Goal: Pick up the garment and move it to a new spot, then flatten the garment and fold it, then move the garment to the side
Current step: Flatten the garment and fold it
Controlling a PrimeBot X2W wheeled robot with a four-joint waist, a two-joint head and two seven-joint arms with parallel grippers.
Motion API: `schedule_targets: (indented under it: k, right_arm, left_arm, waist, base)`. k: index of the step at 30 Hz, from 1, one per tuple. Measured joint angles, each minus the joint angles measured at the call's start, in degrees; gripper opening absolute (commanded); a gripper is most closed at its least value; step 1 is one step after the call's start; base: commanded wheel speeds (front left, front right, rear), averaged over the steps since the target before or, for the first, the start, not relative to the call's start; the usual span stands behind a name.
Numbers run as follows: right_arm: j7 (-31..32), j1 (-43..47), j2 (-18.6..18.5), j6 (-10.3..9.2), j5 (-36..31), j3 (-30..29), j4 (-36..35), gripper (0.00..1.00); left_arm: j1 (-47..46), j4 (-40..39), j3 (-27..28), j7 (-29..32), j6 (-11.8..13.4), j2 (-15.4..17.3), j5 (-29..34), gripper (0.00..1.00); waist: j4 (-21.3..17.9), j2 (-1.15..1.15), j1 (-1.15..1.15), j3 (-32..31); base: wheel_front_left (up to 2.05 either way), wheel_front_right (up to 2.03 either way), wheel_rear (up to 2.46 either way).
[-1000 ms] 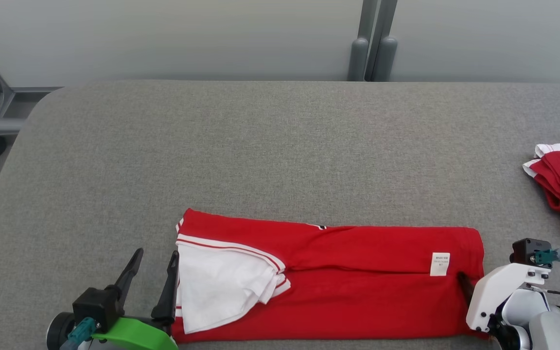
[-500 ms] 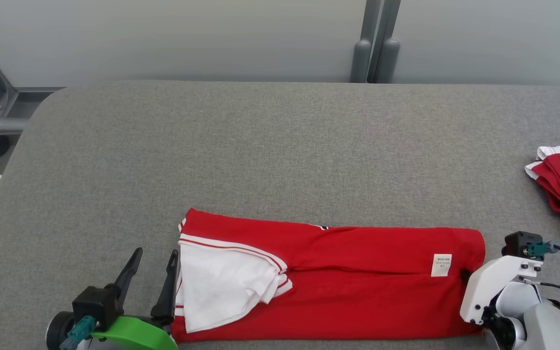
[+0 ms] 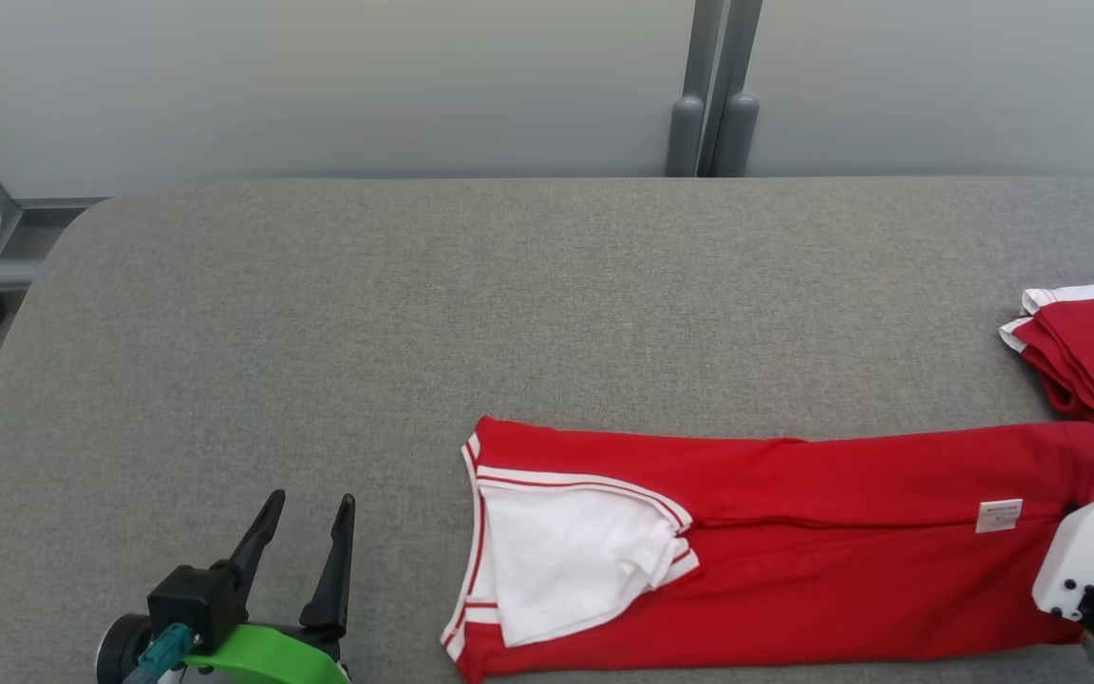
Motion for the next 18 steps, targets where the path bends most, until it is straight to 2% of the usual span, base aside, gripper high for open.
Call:
schedule_targets:
  k: [5,10,14,18]
  right_arm:
    - [3.6,1.6,0.0,-0.01,-2.7,-2.8,-6.4,0.0]
    - [6.0,2.3,-0.1,-0.01,-3.3,-2.8,-10.2,0.0]
    - [7.2,2.4,-0.2,-0.03,-0.5,1.8,-10.6,0.0]
    - [7.7,2.8,-0.2,-0.05,3.3,11.4,-10.3,0.0]
  left_arm:
    - [0.4,0.1,-0.3,0.0,0.0,0.0,0.2,1.0]
    - [0.6,0.2,-0.5,0.0,0.0,0.2,0.2,1.0]
    - [0.6,0.4,-0.9,0.0,0.0,0.3,0.6,1.0]
    - [0.6,0.5,-1.2,0.0,-0.1,0.4,0.7,1.0]
  waist:
    - [-0.5,0.0,0.0,-0.7]
    - [-0.8,0.0,0.0,-1.5]
    - [-0.7,0.0,0.0,-1.8]
    - [-0.3,0.0,0.0,-1.9]
  base:
    - [0.0,0.0,0.0]
    - [0.0,0.0,0.0]
    - [0.0,0.0,0.0]
    - [0.0,0.0,0.0]
